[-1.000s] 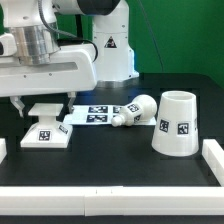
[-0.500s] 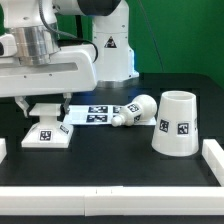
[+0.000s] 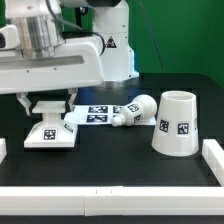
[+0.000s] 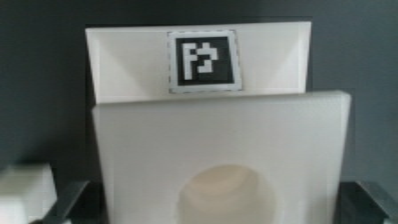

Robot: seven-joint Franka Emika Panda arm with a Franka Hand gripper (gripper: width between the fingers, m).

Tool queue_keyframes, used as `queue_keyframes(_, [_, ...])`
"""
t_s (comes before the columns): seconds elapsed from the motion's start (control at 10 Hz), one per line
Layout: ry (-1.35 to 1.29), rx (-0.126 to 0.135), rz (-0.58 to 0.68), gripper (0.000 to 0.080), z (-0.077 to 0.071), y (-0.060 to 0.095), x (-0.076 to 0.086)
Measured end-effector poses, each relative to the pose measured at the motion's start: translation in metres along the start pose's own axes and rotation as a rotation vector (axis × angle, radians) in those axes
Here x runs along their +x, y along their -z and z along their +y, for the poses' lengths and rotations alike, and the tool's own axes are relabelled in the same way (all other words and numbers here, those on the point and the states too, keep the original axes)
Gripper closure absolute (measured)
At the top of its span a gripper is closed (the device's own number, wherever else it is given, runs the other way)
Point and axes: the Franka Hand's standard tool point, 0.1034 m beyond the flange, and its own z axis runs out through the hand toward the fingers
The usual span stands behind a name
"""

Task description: Assemble lamp

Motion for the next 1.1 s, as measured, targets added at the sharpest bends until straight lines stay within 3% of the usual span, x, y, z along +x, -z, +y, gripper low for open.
queue_keyframes(0.2, [-0.056, 0.005, 0.027, 0.0269, -0.032, 0.0, 0.035])
queue_keyframes(0.3, [-0.071, 0.009, 0.029, 0.0269, -0.055, -0.004, 0.045])
queue_keyframes(0.4, [-0.061, 0.012, 0.028, 0.0269, -0.063, -0.006, 0.048])
queue_keyframes(0.9, [-0.064, 0.011, 0.026, 0.0269, -0.06, -0.007, 0.047])
queue_keyframes(1.1, [-0.054, 0.005, 0.031, 0.0269, -0.073, -0.01, 0.059])
